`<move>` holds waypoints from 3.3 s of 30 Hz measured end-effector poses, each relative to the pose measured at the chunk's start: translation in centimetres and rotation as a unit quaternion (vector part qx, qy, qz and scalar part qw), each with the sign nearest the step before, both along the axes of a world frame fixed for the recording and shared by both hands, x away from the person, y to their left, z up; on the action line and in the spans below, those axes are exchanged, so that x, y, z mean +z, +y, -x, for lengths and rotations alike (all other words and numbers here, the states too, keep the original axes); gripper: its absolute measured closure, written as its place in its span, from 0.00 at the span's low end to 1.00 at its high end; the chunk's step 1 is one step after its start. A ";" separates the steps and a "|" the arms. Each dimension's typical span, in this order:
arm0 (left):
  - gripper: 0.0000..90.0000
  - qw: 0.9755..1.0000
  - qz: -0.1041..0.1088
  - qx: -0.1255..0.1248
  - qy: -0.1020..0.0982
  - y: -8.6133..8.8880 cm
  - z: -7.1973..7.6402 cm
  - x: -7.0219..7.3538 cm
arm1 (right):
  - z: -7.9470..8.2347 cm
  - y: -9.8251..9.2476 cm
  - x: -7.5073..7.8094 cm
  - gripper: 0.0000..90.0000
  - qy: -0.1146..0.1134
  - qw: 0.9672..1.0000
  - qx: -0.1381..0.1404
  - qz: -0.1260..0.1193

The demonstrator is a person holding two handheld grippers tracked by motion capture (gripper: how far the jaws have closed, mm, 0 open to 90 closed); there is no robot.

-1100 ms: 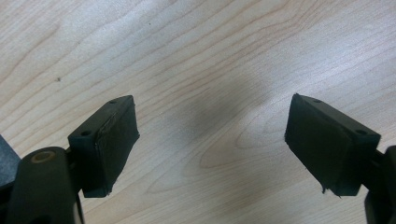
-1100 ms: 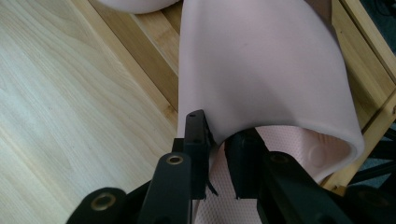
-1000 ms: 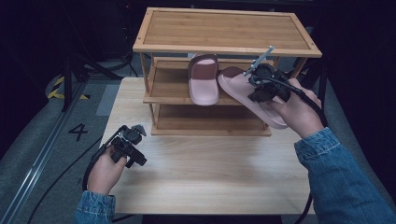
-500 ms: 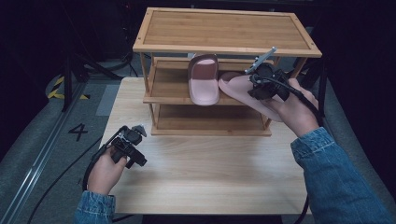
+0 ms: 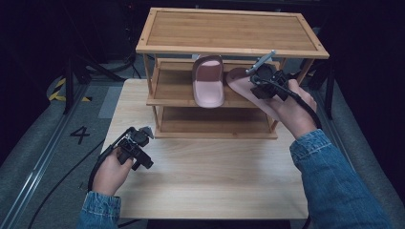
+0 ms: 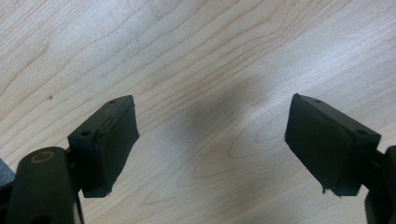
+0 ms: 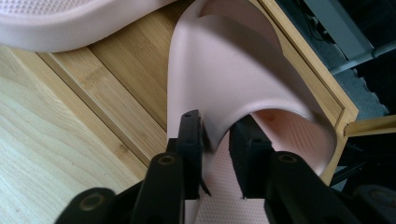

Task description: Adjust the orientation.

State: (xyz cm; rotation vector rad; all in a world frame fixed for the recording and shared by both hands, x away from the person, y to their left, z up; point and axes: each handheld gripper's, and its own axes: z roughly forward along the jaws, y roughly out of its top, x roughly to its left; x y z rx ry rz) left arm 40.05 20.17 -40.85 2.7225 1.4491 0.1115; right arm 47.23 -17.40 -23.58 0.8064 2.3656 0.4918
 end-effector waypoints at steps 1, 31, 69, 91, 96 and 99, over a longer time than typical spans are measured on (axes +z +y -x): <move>0.19 1.000 -0.001 0.000 -0.003 -0.1 0.0 0.0 | 0.2 0.0 0.0 0.76 0.000 1.000 0.000 -0.005; 0.20 0.999 0.009 -0.032 0.027 -2.5 -1.6 -0.1 | 6.5 -12.2 1.0 0.76 0.163 0.978 -0.113 -0.071; 0.19 0.999 0.008 -0.015 0.029 -1.0 -0.1 -0.5 | 4.0 -5.2 -1.6 1.00 0.196 0.979 -0.038 -0.049; 0.20 0.999 0.001 -0.004 0.036 -0.1 1.3 -0.9 | 1.6 0.4 -1.7 1.00 0.208 0.976 0.011 -0.061; 0.20 0.999 0.000 0.003 0.036 0.4 1.7 -1.0 | 1.2 1.0 -1.8 0.99 0.209 0.976 0.015 -0.062; 0.19 0.999 -0.004 0.004 0.034 0.7 1.9 -1.0 | 1.0 1.3 -1.8 0.99 0.210 0.976 0.016 -0.058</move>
